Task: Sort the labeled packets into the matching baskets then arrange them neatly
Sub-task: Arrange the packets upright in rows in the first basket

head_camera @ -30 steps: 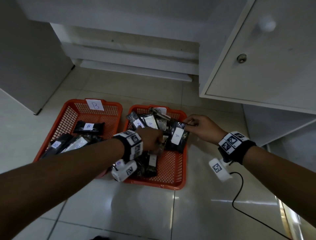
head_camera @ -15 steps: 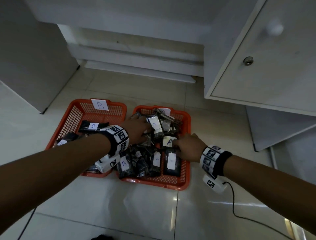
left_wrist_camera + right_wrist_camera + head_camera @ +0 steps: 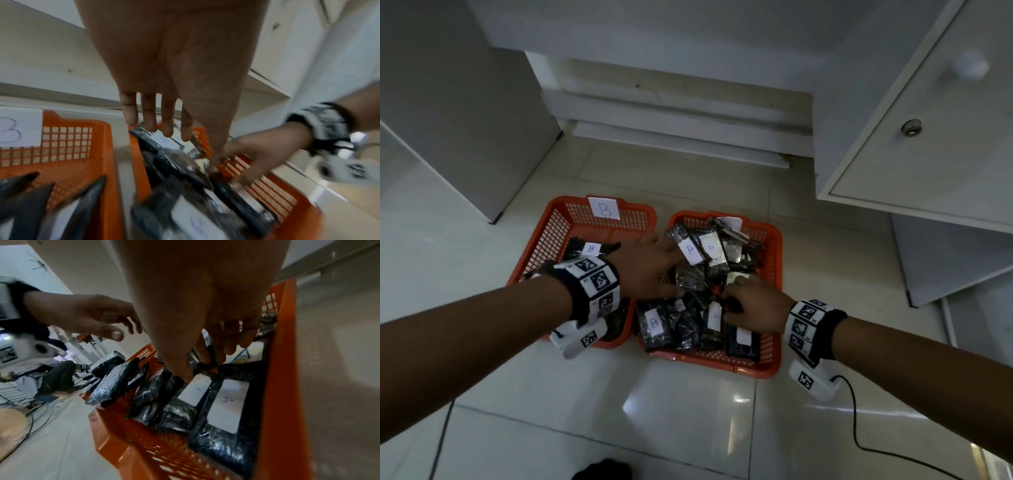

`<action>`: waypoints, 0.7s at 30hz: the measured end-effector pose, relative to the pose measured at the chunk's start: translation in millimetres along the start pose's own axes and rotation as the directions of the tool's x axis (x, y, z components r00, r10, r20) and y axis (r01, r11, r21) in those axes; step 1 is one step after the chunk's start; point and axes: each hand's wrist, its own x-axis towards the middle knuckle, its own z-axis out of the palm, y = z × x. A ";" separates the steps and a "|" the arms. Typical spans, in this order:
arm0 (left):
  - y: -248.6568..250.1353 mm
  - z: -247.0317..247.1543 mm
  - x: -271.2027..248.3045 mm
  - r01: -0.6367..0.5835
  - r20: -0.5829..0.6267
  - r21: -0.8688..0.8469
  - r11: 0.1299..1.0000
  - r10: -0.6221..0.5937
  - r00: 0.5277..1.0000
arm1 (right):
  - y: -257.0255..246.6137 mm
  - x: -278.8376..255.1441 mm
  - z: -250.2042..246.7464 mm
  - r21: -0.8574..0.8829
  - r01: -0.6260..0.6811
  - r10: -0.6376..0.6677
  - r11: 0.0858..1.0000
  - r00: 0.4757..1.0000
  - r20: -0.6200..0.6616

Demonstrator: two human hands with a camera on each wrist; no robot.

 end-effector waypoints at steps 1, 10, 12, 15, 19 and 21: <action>5.1 2.5 -7.4 -0.009 0.025 -0.012 1.000 0.010 1.000 | -4.4 5.1 3.8 0.025 -0.012 0.012 1.000 1.000 0.007; 18.8 37.0 -40.2 -0.035 0.173 0.088 0.996 0.020 0.985 | -23.2 34.5 20.8 0.059 -0.166 0.161 0.984 0.984 0.080; 15.9 41.9 -41.1 -0.035 0.172 0.053 0.998 0.025 0.985 | -19.0 36.5 15.5 0.126 -0.156 0.149 0.980 0.987 0.063; 12.8 46.2 -39.6 -0.050 0.163 0.009 0.999 0.047 0.985 | -13.1 35.0 -1.4 0.302 -0.138 0.129 0.943 0.990 0.049; 12.5 49.7 -33.9 -0.025 0.158 -0.031 0.999 0.029 0.987 | -7.9 27.9 -19.5 0.477 -0.102 0.091 0.873 0.995 0.046; 12.1 50.4 -29.8 -0.021 0.154 -0.062 0.998 0.031 0.988 | -6.2 25.2 -25.0 0.523 -0.091 0.082 0.847 0.996 0.041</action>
